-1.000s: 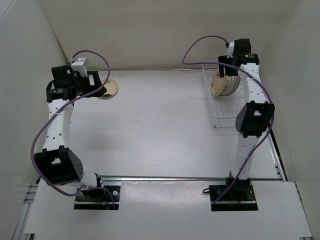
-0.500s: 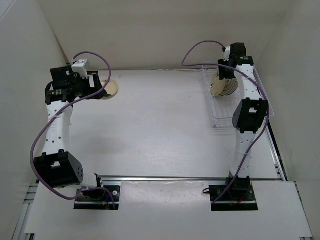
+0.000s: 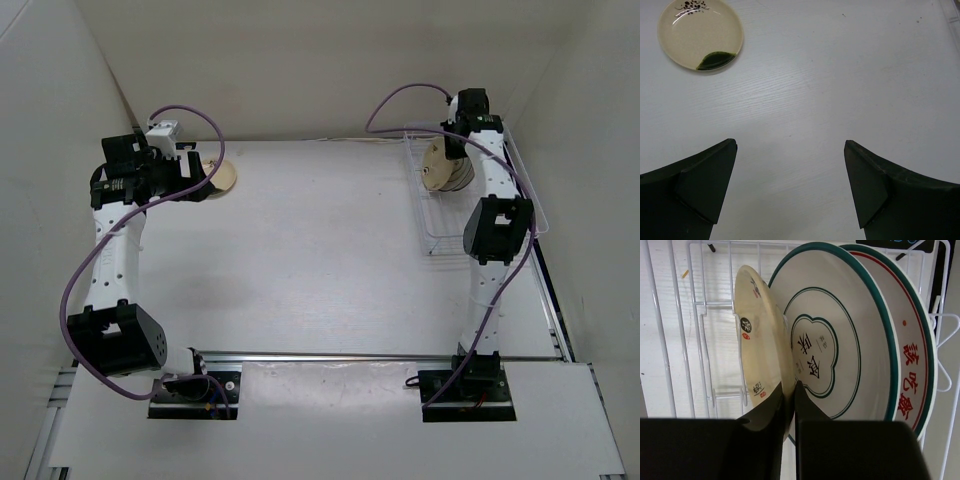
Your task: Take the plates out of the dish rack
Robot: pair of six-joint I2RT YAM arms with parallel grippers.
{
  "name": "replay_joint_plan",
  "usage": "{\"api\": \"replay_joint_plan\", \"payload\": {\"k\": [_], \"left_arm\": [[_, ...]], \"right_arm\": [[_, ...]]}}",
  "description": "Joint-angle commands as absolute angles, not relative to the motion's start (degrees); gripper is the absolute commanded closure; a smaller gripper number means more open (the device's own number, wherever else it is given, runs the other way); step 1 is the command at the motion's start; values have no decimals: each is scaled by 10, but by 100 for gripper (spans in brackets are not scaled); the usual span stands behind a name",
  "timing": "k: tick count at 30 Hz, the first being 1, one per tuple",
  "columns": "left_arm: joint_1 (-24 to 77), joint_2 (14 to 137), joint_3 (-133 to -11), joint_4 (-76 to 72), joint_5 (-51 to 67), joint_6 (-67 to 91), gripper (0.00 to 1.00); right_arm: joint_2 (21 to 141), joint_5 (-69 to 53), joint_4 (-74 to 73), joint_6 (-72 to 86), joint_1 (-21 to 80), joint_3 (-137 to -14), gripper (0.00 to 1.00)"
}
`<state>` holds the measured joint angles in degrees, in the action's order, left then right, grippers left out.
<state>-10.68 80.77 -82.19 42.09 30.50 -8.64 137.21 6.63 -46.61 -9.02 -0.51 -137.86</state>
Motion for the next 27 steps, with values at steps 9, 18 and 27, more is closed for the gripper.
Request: {"api": "replay_joint_plan", "payload": {"k": [9,18,27], "left_arm": [[-108,798,-820,410,320,-80,0],[-108,828,-867,385,246,-39,0],[-108,858,-917,385,242,-13,0]], "right_arm": [[1245,330,-388,-95,36,-1354,100],[1164,387,-353,-128,61,-1287,100],[1081,-4,-496,-29,68,-1246,100]]}}
